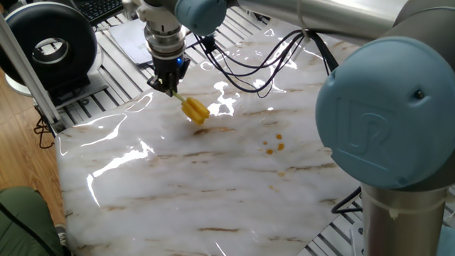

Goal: Scrub the table with a brush

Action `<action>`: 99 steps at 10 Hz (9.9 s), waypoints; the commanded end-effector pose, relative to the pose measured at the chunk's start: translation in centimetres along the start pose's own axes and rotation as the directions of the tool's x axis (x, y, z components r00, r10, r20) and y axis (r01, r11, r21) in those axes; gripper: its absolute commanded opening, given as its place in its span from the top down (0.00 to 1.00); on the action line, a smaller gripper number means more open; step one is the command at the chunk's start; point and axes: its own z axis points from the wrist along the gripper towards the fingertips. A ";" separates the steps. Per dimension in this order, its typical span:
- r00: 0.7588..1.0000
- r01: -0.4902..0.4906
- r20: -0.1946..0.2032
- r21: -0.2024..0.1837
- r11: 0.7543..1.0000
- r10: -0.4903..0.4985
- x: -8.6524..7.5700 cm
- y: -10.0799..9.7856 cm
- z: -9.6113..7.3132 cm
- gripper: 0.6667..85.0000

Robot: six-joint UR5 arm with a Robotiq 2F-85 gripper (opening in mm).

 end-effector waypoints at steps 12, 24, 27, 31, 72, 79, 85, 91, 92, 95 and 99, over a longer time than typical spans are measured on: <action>0.990 -0.071 0.114 -0.052 0.996 0.077 -3.1 1.0 -0.3 1.00; 1.000 -0.007 0.021 -0.055 0.998 0.008 11.5 -2.7 -4.9 1.00; 0.999 0.007 0.033 -0.040 0.999 -0.006 11.9 -3.6 -4.4 1.00; 0.991 -0.088 0.100 -0.014 0.996 0.089 10.2 -4.5 -4.5 1.00; 0.972 0.123 0.206 -0.018 0.992 -0.117 20.4 -8.7 -1.0 1.00; 0.960 0.175 0.219 0.013 0.984 -0.174 20.9 -11.4 -0.8 1.00; 0.955 0.196 0.219 0.040 0.980 -0.200 21.0 -12.5 -0.7 1.00; 0.955 0.202 0.207 0.059 0.978 -0.210 21.0 -13.4 -0.8 1.00; 0.958 0.201 0.194 0.068 0.977 -0.210 21.1 -13.9 -1.0 1.00; 0.962 0.204 0.168 0.072 0.976 -0.213 21.3 -14.8 -1.7 1.00; 0.946 0.203 0.242 0.068 0.977 -0.214 19.1 -14.3 0.0 1.00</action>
